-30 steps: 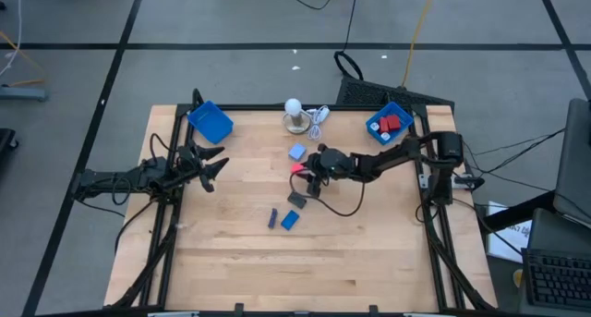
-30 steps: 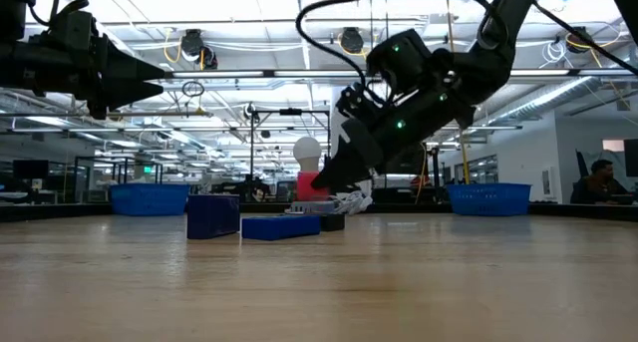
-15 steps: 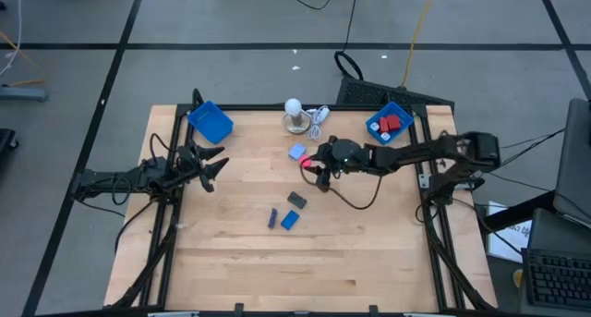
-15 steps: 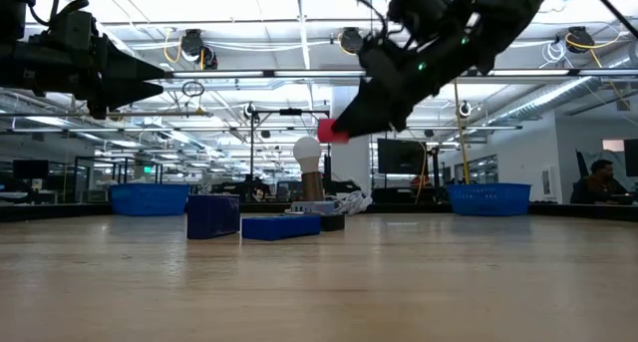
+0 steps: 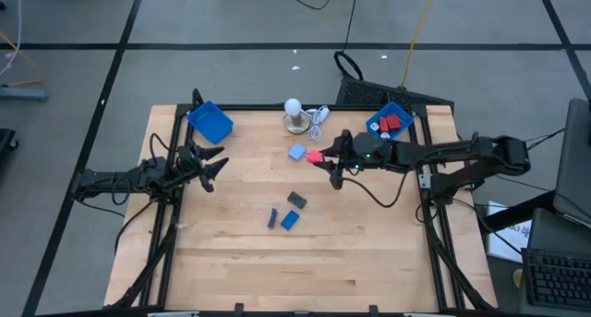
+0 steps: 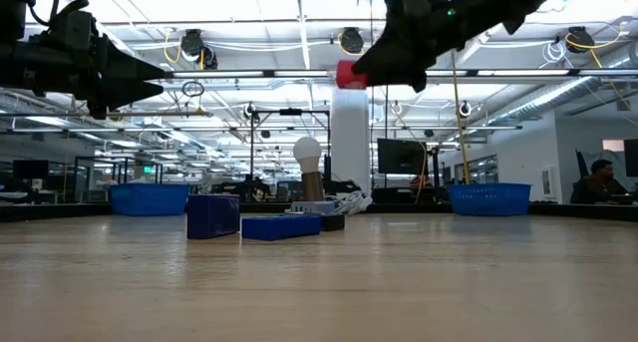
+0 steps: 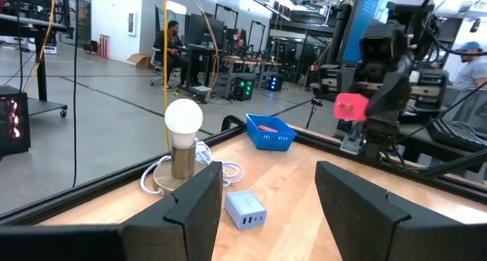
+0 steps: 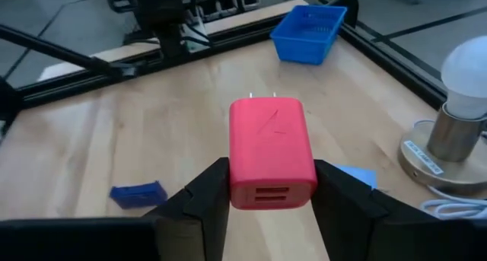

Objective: Pick & Place Office items
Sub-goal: Put the pink charger adapter into the right blue bin

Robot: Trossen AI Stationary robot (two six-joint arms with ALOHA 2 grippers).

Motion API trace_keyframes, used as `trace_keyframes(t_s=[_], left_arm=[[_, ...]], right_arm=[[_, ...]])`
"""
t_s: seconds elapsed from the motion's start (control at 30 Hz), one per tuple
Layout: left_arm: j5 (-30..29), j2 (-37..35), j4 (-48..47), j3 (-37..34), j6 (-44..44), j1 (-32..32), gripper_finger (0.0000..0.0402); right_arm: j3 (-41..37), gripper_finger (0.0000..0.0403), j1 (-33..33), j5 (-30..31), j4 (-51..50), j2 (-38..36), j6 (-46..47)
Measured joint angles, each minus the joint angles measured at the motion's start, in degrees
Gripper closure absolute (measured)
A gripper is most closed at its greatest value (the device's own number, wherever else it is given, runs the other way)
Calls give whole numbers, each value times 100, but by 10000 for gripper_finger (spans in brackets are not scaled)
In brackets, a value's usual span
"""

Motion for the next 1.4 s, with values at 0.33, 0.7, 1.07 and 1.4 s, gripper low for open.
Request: trace_keyframes(t_s=[0.33,0.7,1.07,1.4], left_arm=[[0,-2,0,0,0,0,188],[0,-1,0,0,0,0,188],[0,0,0,0,0,0,188],[0,-1,0,0,0,0,188]], right_arm=[[0,257,407,-6,-118,-183,84],[0,256,994,-1165,-142,-183,-218],[0,255,1373,-2647,-142,-183,-575],[0,255,1585,-3280,-55,-181,-668]])
